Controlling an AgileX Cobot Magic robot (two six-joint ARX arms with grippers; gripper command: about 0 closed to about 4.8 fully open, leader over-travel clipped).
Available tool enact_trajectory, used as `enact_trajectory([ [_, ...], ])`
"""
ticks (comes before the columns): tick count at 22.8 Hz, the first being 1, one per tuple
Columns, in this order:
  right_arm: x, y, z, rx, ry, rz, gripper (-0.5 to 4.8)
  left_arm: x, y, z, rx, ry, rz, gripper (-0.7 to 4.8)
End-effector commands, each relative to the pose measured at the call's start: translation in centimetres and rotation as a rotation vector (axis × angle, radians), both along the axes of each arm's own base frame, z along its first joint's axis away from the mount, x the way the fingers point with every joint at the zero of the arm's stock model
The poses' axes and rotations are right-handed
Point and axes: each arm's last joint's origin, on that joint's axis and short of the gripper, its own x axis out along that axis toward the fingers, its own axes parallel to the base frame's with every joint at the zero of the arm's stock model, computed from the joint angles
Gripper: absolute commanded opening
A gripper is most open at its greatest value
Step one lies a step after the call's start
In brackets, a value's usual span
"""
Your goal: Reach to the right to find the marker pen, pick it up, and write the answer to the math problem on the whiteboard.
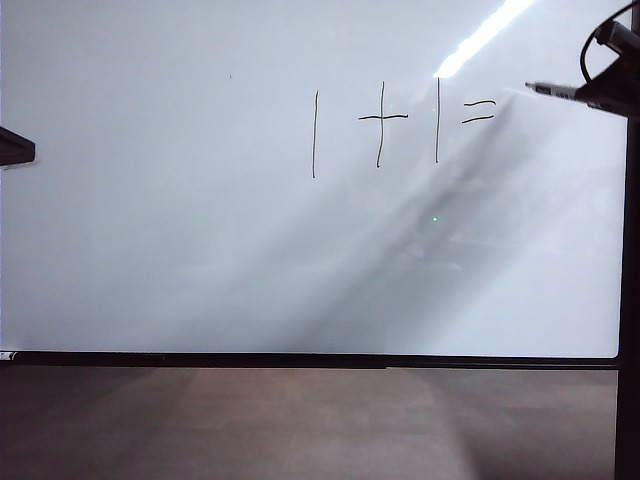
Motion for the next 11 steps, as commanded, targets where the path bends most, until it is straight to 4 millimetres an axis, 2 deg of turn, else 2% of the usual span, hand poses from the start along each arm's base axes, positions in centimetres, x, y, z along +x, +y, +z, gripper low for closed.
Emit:
enact_trajectory([
  [1,0.23,0.31,1.15,-0.027,-0.064,0.014,-0.09,0.02,0.02,0.13,-0.005,-0.010,0.004,-0.05],
  [11,1.15,0.71,1.27,-0.036,-0.037,0.046,-0.09,0.02,0.02,0.13,-0.005,-0.010,0.003,-0.05],
])
